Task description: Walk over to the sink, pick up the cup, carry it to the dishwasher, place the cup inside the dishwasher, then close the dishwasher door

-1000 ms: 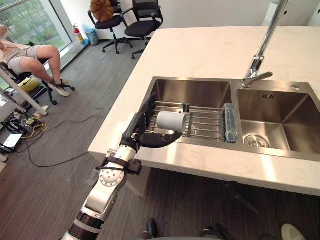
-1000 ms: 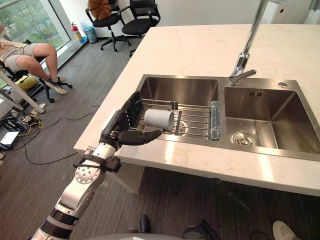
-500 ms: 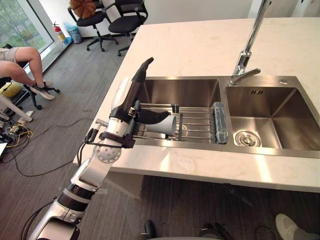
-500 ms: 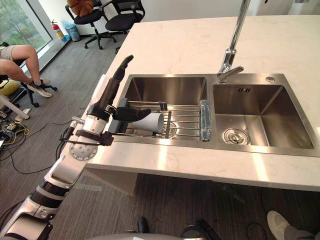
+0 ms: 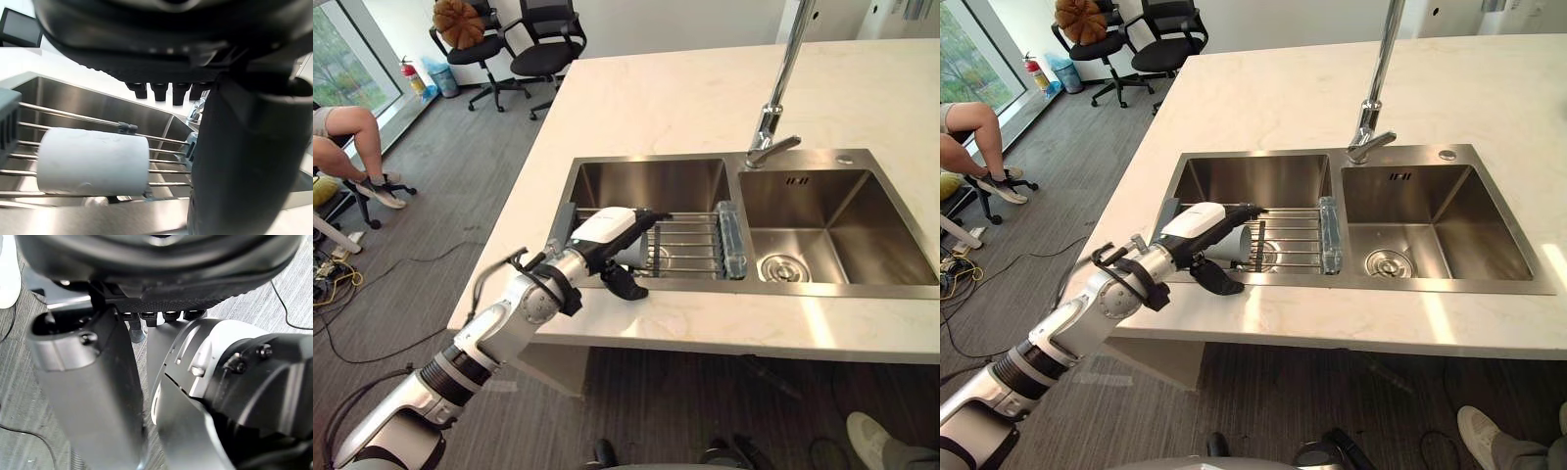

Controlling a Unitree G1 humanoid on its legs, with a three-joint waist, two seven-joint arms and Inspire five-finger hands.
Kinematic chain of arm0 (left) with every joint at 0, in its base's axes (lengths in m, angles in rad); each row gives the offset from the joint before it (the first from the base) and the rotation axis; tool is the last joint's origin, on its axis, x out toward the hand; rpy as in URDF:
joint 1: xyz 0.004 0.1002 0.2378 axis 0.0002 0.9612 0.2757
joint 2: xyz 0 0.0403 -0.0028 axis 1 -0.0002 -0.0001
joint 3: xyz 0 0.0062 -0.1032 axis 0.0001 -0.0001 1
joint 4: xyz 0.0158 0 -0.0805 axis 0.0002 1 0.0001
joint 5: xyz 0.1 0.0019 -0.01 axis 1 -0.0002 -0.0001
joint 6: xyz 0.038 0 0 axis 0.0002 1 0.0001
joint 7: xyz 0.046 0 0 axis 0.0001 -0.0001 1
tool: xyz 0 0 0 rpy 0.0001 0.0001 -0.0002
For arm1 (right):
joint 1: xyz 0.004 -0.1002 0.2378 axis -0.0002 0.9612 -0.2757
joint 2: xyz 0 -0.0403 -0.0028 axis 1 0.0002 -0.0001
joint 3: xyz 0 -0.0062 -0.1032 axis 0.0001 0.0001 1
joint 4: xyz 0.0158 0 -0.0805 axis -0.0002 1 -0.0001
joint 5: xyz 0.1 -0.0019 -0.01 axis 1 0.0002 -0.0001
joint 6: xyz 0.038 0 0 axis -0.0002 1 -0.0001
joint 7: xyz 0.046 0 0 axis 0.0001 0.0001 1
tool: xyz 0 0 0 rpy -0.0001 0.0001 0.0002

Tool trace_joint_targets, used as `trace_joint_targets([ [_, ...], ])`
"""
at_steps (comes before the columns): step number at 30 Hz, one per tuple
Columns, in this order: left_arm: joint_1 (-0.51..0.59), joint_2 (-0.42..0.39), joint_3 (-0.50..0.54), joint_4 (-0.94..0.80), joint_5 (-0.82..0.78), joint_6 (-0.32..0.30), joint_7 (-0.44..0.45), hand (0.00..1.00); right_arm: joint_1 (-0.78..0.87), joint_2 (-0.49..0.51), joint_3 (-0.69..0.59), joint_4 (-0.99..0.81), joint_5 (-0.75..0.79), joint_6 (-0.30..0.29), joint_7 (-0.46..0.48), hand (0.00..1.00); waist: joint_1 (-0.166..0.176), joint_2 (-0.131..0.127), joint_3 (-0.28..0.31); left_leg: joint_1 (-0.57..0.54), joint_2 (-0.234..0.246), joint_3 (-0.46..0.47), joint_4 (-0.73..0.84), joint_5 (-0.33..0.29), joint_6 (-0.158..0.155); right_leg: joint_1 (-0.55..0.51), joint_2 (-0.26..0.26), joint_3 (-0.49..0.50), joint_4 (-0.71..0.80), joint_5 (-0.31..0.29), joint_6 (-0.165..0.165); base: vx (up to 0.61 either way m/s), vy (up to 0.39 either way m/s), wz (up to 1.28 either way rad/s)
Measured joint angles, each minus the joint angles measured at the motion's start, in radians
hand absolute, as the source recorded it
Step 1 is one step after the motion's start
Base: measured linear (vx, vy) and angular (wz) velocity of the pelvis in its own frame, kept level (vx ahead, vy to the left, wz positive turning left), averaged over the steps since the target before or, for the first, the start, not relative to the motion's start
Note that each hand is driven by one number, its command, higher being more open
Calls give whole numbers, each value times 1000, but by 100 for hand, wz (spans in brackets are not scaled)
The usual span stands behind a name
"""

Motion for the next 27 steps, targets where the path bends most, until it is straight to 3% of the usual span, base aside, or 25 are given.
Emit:
trace_joint_targets([
  [5, -1, 0, -3, 60, 4, -38, 65, 100, 6, -1, 39, -7, -1, -20, 3, 100, -20, 0, -2, 0, 1, 2, 0, -3, -5, 3, 1, 0, -22, 13, -5, -83, 3, -4],
  [14, -1, 17, -3, 104, -12, -75, 117, 100, 27, 12, 46, -18, -5, -51, 11, 100, -20, -3, 0, -1, 6, 0, -1, -4, -6, 4, 1, -20, -53, 31, -22, -51, -4, -9],
  [22, 0, 33, -3, 103, -141, -52, 140, 100, 28, 22, 48, -18, -7, -61, 26, 100, -8, -15, 7, -10, 5, 1, -1, -4, -6, -3, 1, -20, -62, 53, -10, 0, 0, 0],
  [23, 0, 31, -3, 103, -150, -45, 164, 100, 28, 23, 54, -18, -6, -61, 26, 100, -8, -18, 9, -10, 5, 2, -1, -4, -6, -3, 1, -20, -62, 55, -9, -51, -7, -6],
  [24, 0, 12, 31, 115, -194, -1, 263, 100, 28, 26, 66, -19, -6, -61, 26, 100, -13, -27, 9, -10, 5, 6, -1, -4, -6, -3, 1, -16, -70, 60, -10, -44, -6, -7],
  [27, 0, -2, 119, 119, -275, 31, 353, 100, 28, 28, 73, -20, -6, -61, 32, 100, -23, -36, 10, -11, 5, 9, -1, -4, -7, -2, 2, -13, -76, 64, -9, -20, -8, -5],
])
